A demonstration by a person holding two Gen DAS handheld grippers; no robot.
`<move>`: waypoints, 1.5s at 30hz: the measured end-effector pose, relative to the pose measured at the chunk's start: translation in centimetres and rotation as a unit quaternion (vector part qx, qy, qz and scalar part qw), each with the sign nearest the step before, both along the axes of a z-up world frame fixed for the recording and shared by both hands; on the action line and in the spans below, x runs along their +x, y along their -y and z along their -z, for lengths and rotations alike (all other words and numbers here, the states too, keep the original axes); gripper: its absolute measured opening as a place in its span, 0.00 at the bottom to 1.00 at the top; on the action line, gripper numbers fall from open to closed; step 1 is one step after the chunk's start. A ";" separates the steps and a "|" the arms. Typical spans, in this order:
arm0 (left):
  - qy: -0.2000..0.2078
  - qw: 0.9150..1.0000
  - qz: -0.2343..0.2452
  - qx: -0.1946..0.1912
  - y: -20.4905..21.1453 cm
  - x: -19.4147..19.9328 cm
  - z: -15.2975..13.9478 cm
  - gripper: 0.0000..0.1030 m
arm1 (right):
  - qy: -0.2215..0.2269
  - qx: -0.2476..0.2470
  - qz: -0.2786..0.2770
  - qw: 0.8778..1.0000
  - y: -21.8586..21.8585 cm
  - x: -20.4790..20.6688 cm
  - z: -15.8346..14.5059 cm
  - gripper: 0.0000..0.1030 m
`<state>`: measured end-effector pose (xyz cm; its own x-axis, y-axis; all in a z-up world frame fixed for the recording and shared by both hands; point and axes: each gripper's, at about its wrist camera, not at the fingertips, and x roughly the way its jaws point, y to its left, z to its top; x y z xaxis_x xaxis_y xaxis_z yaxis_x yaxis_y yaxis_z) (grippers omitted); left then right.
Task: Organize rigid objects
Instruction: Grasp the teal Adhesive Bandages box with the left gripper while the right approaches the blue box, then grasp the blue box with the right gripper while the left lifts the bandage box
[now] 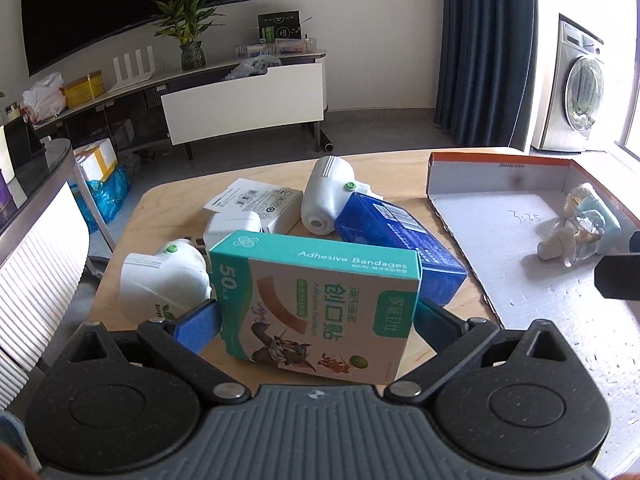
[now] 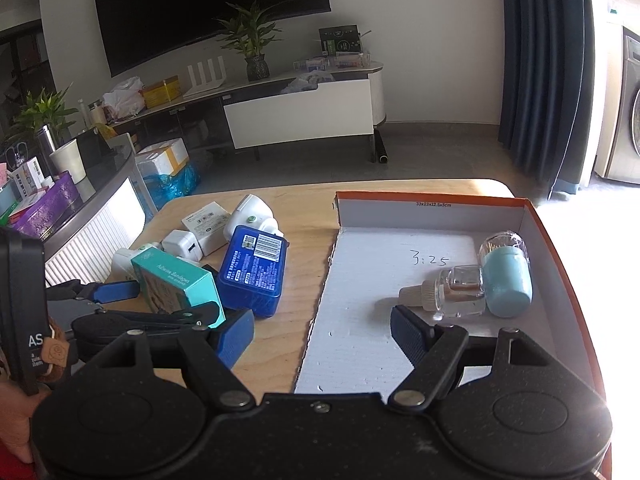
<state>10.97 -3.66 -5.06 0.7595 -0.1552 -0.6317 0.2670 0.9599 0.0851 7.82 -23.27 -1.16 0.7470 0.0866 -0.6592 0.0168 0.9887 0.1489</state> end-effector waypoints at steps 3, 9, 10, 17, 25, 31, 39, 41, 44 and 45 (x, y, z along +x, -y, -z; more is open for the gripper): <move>0.006 1.000 0.000 0.005 -0.1 0.1 0.1 1.00 | -0.001 -0.002 0.000 1.000 0.0 0.1 0.1 0.87; 0.021 0.997 -0.029 -0.072 -1.8 -1.1 -1.8 1.00 | -0.003 0.000 0.004 1.000 0.5 0.3 0.4 0.87; 0.022 0.996 -0.035 -0.084 -2.0 -1.1 -2.1 1.00 | -0.004 0.002 0.006 1.000 0.6 0.4 0.4 0.87; -0.061 0.988 -0.083 -0.112 -2.1 1.5 -1.5 1.00 | -0.002 0.005 -0.006 1.000 -0.1 0.4 0.3 0.87; -0.065 0.986 -0.115 -0.106 -6.1 -2.3 -1.1 1.00 | 0.006 0.008 0.000 1.000 0.8 0.1 0.1 0.87; -0.047 0.978 -0.177 -0.098 -9.6 -5.2 -1.4 1.00 | 0.001 0.018 -0.006 1.000 0.5 0.0 0.6 0.87; -0.014 0.976 -0.199 -0.089 -9.9 -2.4 -3.3 1.00 | 0.004 0.016 -0.018 1.000 -0.6 -0.1 0.2 0.87; -0.014 0.973 -0.220 -0.062 -10.2 -1.9 -2.9 1.00 | 0.007 0.010 -0.021 1.000 -0.6 -0.2 -0.1 0.87; -0.026 0.976 -0.208 -0.065 -10.9 -1.5 -2.7 1.00 | 0.010 0.006 -0.016 1.000 -0.2 -0.3 -0.2 0.87; -0.027 0.979 -0.192 -0.064 -10.9 -1.5 -2.5 1.00 | 0.008 0.007 -0.012 1.000 -0.1 -0.3 -0.2 0.87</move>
<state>9.46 7.28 -2.55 0.7436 0.0544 -0.6664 -0.1148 0.9923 -0.0471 7.52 -23.20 -0.95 0.7557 0.1142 -0.6449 -0.0093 0.9864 0.1638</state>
